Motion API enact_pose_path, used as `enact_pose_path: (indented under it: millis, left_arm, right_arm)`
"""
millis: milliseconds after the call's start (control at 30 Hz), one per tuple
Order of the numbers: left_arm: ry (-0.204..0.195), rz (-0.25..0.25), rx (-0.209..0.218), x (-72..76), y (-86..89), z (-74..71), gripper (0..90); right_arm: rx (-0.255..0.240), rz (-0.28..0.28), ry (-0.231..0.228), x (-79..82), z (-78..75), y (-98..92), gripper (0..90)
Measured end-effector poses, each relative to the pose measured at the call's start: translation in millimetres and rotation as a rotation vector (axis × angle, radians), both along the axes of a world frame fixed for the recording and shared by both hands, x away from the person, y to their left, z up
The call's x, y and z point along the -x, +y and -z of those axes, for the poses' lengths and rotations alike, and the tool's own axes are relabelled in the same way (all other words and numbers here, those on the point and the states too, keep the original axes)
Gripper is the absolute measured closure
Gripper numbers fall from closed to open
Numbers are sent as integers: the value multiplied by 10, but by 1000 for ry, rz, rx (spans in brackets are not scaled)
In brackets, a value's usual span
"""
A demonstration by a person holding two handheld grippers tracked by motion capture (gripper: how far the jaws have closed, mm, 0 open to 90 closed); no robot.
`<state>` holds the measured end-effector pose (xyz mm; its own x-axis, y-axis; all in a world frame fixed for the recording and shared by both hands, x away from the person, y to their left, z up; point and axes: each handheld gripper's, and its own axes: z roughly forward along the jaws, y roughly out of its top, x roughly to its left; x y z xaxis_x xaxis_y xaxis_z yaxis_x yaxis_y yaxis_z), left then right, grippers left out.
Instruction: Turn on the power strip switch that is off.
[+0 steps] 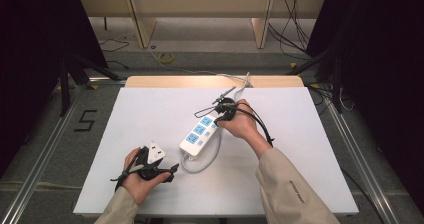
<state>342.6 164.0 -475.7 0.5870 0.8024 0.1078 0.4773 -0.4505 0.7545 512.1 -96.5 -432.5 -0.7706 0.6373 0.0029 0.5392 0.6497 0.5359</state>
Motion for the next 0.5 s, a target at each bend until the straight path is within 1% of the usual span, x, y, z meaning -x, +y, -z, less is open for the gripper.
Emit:
enact_pose_path:
  millis: [133,167,233,400,500]
  left_arm:
    - [1,0,-2,0,0,1,197]
    - [1,-1,-1,0,1,3,197]
    - [3,-3,-1,-1,3,4,197]
    - [5,-3,-4,0,7,5,197]
    - [8,-4,-6,-1,10,4,197]
  right_arm:
    - [-22,17,-7,40,-27,-92,794]
    - [-27,14,-12,48,-34,-129,783]
    - [-48,21,-15,76,-47,-200,759]
    - [-87,45,-15,194,-62,-415,686]
    - [-113,59,-32,264,-50,-571,647]
